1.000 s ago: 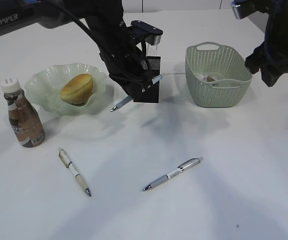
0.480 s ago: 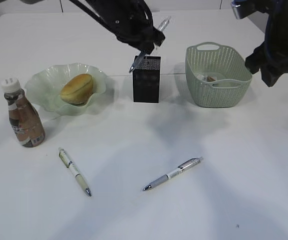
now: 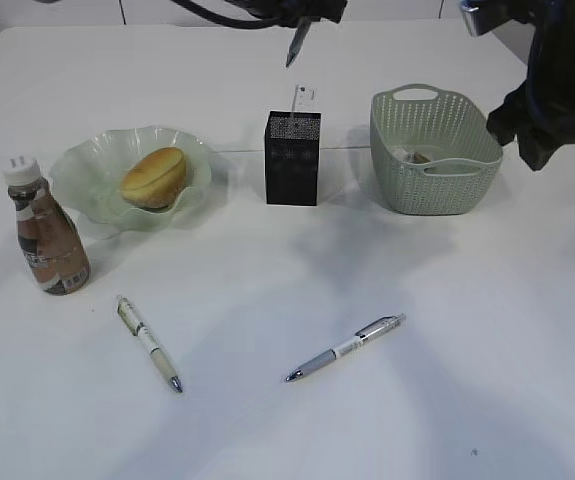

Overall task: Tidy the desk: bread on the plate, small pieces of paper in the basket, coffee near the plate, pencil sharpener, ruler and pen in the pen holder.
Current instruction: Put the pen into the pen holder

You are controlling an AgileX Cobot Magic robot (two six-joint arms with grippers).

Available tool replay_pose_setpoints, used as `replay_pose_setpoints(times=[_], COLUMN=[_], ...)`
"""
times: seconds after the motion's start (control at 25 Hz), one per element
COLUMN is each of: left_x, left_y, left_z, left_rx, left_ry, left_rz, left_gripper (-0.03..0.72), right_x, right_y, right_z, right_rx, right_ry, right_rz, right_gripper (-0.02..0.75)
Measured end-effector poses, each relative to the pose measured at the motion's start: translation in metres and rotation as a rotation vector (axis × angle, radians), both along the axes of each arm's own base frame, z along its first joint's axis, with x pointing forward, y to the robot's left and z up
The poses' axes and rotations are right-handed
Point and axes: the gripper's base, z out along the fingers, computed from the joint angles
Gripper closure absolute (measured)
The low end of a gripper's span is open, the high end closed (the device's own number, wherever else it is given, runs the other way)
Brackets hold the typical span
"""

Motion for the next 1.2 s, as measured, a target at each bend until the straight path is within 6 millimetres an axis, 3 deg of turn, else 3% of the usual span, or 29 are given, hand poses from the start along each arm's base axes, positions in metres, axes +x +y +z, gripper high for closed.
replay_pose_setpoints(times=[0.24,0.48,0.84,1.2], left_x=[0.006,-0.001,-0.001,0.009], left_y=[-0.006,-0.008,-0.004,-0.008], left_z=[-0.022,-0.049,-0.054,-0.097], left_rx=[-0.119,-0.230,-0.312,-0.297], left_ry=[-0.188,-0.339,-0.388,-0.317], left_rz=[0.025,0.049,0.092,0.120], left_gripper=[0.609,0.609,0.609,0.609], right_x=[0.002,0.005,0.008,0.008], right_y=[0.001,0.002,0.004,0.004], right_z=[0.001,0.001,0.002,0.003], right_rx=[0.009,0.018,0.032,0.035], right_ry=[-0.026,-0.055,-0.088,-0.092], right_rz=[0.011,0.024,0.030,0.029], right_gripper=[0.260,0.260,0.260,0.260])
